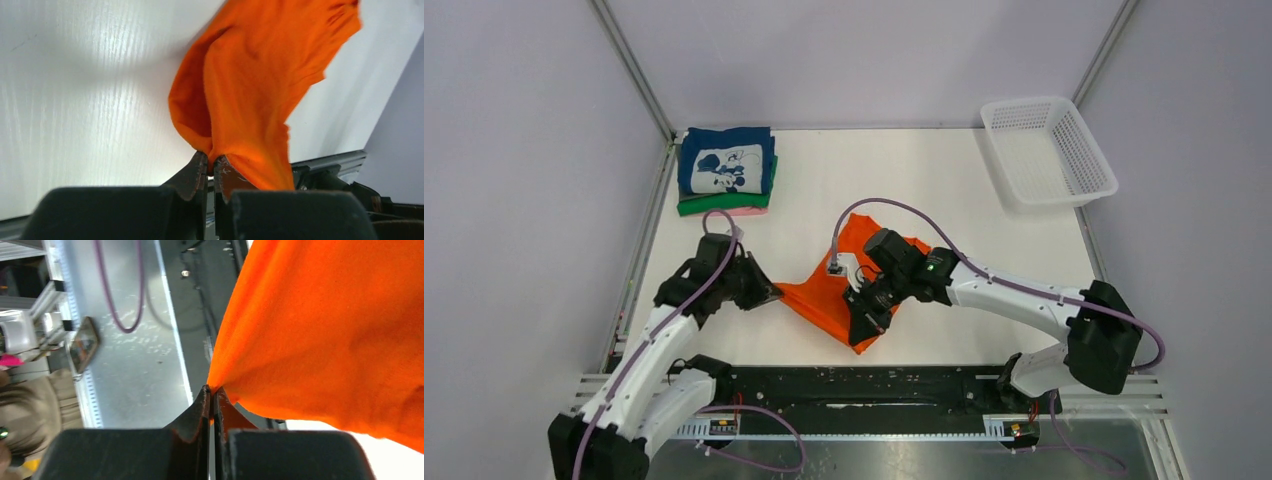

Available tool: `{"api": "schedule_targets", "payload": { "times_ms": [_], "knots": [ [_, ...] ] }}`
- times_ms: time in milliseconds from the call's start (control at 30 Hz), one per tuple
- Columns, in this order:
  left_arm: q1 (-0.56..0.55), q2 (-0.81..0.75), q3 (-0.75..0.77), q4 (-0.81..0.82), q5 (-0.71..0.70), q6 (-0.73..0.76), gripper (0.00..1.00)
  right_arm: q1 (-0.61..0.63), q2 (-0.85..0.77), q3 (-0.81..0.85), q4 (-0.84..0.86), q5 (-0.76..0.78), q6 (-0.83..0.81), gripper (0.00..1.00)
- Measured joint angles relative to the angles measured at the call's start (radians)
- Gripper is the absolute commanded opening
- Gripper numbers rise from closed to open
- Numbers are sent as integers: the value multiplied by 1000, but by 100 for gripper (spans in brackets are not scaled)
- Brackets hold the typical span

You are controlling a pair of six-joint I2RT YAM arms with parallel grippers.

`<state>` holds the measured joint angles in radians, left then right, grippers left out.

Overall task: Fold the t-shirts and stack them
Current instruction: Fold the long partially folded tshirt into a neat square

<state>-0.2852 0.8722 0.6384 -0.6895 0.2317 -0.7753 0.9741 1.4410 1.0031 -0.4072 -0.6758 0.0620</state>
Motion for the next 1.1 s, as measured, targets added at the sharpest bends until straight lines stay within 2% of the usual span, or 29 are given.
{"api": "schedule_targets", "payload": {
  "times_ms": [167, 367, 567, 833, 1100],
  "knots": [
    [-4, -87, 85, -84, 8, -4, 0, -6, -61, 10, -20, -68, 47, 2],
    [-5, 14, 194, -31, 38, -3, 0, -94, -103, 14, -33, -79, 92, 2],
    [-13, 215, 277, 65, 71, -2, 0, -273, -129, -16, -44, -74, 119, 3],
    [-75, 554, 484, 154, 111, 14, 0, -469, -134, -64, -55, -69, 134, 4],
    [-102, 911, 711, 187, 147, 26, 0, -608, 9, -64, -46, -64, 121, 12]
  ]
}}
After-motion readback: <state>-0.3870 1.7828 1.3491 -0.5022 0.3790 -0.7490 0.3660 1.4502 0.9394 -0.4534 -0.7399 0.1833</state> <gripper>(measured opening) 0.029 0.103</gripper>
